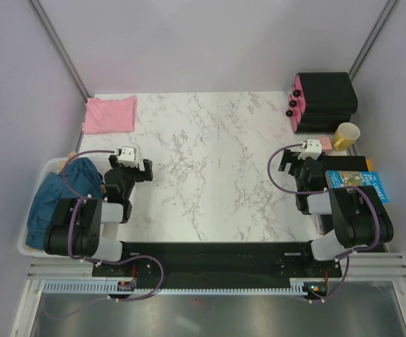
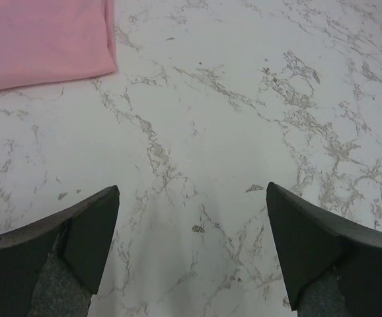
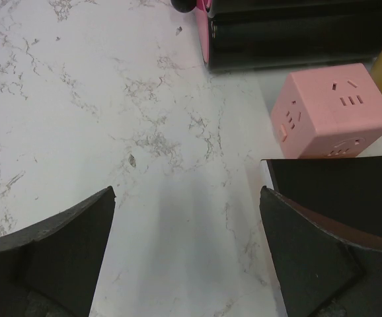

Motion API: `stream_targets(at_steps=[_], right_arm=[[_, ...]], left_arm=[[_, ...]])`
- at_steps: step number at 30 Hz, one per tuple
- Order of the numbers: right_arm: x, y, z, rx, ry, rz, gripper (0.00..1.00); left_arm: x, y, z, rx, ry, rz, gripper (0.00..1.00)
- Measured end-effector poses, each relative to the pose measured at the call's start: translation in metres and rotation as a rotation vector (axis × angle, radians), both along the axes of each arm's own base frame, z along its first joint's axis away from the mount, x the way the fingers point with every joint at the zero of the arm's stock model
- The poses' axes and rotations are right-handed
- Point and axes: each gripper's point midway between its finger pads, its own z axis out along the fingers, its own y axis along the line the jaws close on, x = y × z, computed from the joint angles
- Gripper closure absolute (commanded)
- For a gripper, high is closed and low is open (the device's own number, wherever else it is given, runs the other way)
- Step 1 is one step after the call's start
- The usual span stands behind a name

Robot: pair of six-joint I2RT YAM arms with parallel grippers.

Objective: Fold and stack the t-shirts
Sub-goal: Grab the tshirt from the pile

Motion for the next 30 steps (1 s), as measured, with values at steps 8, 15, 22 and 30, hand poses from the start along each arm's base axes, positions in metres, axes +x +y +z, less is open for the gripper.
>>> stream_targets(at_steps=[8,15,22,30], right_arm=[[0.0,0.0,0.0,0.0,0.0,0.0,0.02],[-0.004,0.013,0.01,-0.01,0.019,0.088,0.02],[0.048,0.053,0.12,-0.151,0.055,0.384,0.02],[0.07,0.026,0.202,-0.279,0.284,0.316,0.02]], left_arm=[[0.0,0.0,0.0,0.0,0.0,0.0,0.0],[-0.005,-0.02,0.02,0.01,0.026,-0.129,0.0],[0.018,-0.033,0.157,0.195,-0.091,-0.263,0.0],[0.034,0.022,0.182,0.444,0.19,-0.075,0.01]])
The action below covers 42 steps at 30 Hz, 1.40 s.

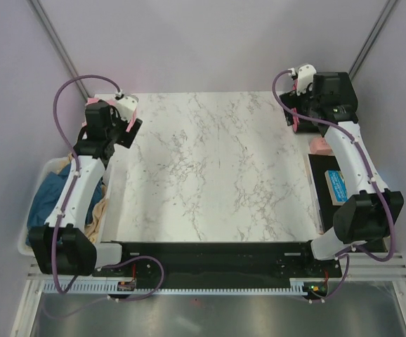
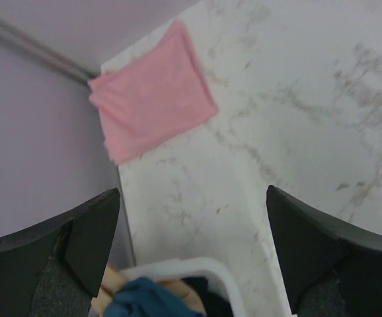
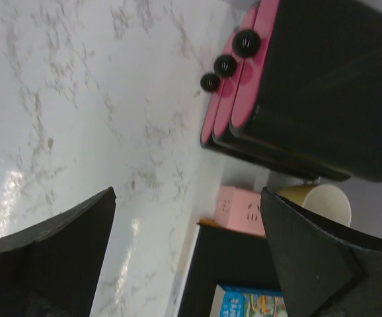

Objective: Fold and stack the t-shirts
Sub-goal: Grab the tshirt from the pile

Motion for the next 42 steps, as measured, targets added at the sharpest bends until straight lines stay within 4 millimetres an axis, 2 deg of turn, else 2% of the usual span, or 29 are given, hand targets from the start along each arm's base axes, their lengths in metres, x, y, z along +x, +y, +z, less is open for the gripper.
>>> stream_targets(at_steps=[3,5,6,7,9,12,15,19,23,26,29,32,35,36,38,42], right_arm=[[-0.019,-0.014,-0.027,-0.076,0.162,-0.035,0.02],[-0.031,-0.019,-0.041,-0.115,0.245,-0.033,0.02],[-0.037,-0.021,-0.046,-0.133,0.285,-0.024,0.02],[-0.042,-0.022,-0.05,-0.146,0.318,-0.014,0.02],[-0.05,-0.023,-0.054,-0.164,0.36,0.001,0.02],[-0.055,-0.023,-0.058,-0.182,0.406,0.023,0.02],[-0.054,-0.019,-0.068,-0.192,0.461,0.049,0.02],[-0.046,-0.012,-0.089,-0.214,0.535,0.092,0.02],[-0.038,0.002,-0.103,-0.247,0.587,0.148,0.02],[-0.028,0.015,-0.104,-0.281,0.589,0.184,0.02],[-0.018,0.031,-0.101,-0.319,0.575,0.224,0.02],[-0.014,0.044,-0.098,-0.347,0.561,0.256,0.02],[-0.016,0.052,-0.096,-0.362,0.558,0.277,0.02],[-0.016,0.054,-0.096,-0.365,0.558,0.279,0.02],[-0.016,0.054,-0.097,-0.368,0.561,0.279,0.02],[-0.016,0.054,-0.102,-0.371,0.574,0.28,0.02]], left_arm=[[-0.011,0.037,-0.042,0.17,0.202,0.123,0.04],[-0.033,0.057,-0.063,0.268,0.336,0.164,0.04],[-0.043,0.066,-0.067,0.309,0.382,0.182,0.06],[-0.049,0.072,-0.066,0.336,0.403,0.199,0.08],[-0.064,0.088,-0.056,0.396,0.44,0.265,0.19],[-0.081,0.109,-0.038,0.422,0.465,0.354,0.2],[-0.105,0.13,-0.03,0.413,0.505,0.455,0.19],[-0.139,0.142,-0.043,0.366,0.584,0.536,0.2],[-0.171,0.139,-0.081,0.321,0.677,0.559,0.25],[-0.189,0.134,-0.116,0.286,0.756,0.56,0.26],[-0.198,0.134,-0.137,0.272,0.797,0.567,0.27],[-0.197,0.141,-0.141,0.247,0.778,0.599,0.4],[-0.194,0.154,-0.14,0.219,0.748,0.652,0.62],[-0.193,0.158,-0.14,0.211,0.745,0.666,0.78],[-0.192,0.164,-0.143,0.196,0.752,0.687,0.98],[-0.186,0.169,-0.142,0.177,0.75,0.694,0.98]])
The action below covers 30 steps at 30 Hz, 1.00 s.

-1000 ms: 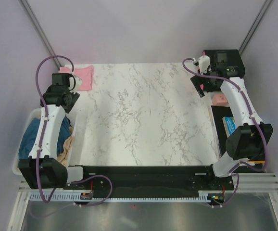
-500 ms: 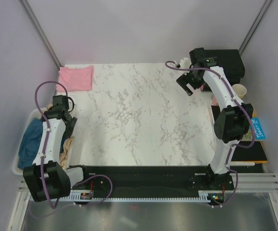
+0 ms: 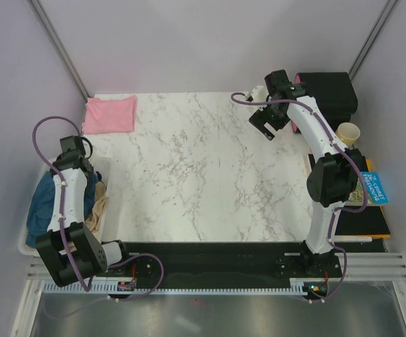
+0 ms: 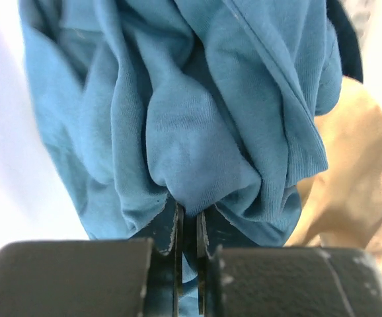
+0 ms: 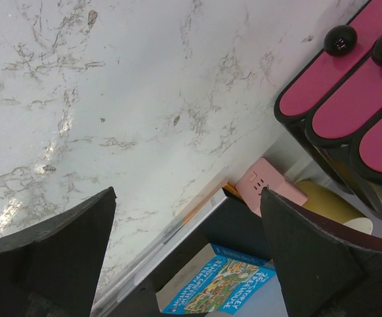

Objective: Fold and stack the t-shirts
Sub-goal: Grab the tshirt from the pile, then move the tshirt to the center of the board

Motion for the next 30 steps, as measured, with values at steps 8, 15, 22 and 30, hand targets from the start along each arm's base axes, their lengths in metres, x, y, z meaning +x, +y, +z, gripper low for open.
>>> stream_targets(at_steps=[8,15,22,30], right_arm=[[-0.002,0.002,-0.007,0.008,0.016,0.006,0.02],[-0.01,0.004,-0.032,0.016,0.062,0.012,0.02],[-0.011,0.005,-0.039,0.035,0.054,0.0,0.02],[0.016,0.018,-0.006,0.121,-0.081,-0.063,0.02]], left_arm=[[0.046,-0.005,0.088,0.004,-0.284,-0.122,0.98],[0.073,-0.027,0.22,0.073,-0.647,-0.327,0.98],[0.088,-0.077,0.276,-0.05,-0.832,-0.557,0.98],[0.112,-0.172,0.307,-0.325,-0.921,-0.929,0.98]])
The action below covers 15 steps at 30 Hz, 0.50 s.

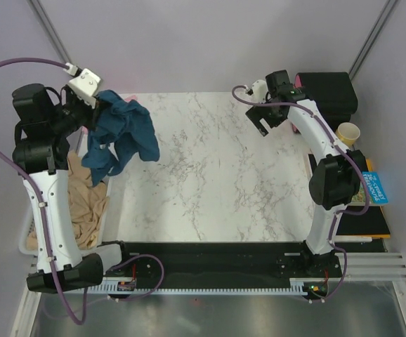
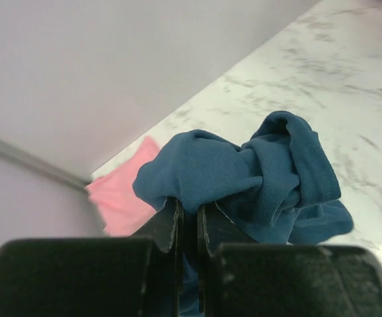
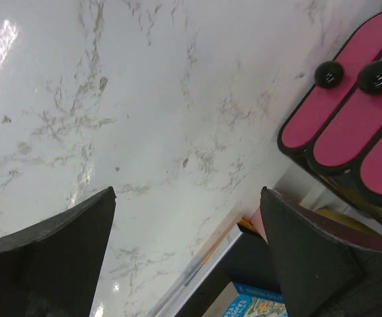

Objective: Fold and stack the t-shirts
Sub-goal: Move the tshirt to the center of the board

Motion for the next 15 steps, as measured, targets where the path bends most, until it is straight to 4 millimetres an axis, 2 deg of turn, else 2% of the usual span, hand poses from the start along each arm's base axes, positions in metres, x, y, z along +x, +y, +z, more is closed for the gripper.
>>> stream_targets(at_steps=[3,9,13,14,15], right_arm=[[0.012,0.003,0.019,0.032,-0.086,-0.025,0.02],[0.029,0.001,0.065,0.06,-0.26,-0.065,0.02],[0.036,-0.004,0.087,0.055,-0.344,-0.085,0.02],[0.037,-0.005,0.092,0.052,-0.361,-0.089,0.02],[0.039,-0.006,0.096,0.048,-0.378,-0.096,0.02]], left_arm=[[-0.002,-0.04,-0.01,-0.006,0.016,-0.182,0.98],[-0.017,-0.135,-0.049,0.001,0.106,-0.527,0.98],[-0.004,-0.175,-0.079,-0.072,0.237,-0.619,0.98],[0.0,-0.182,-0.087,-0.091,0.27,-0.626,0.92],[0.006,-0.193,-0.096,-0.111,0.305,-0.636,0.75]])
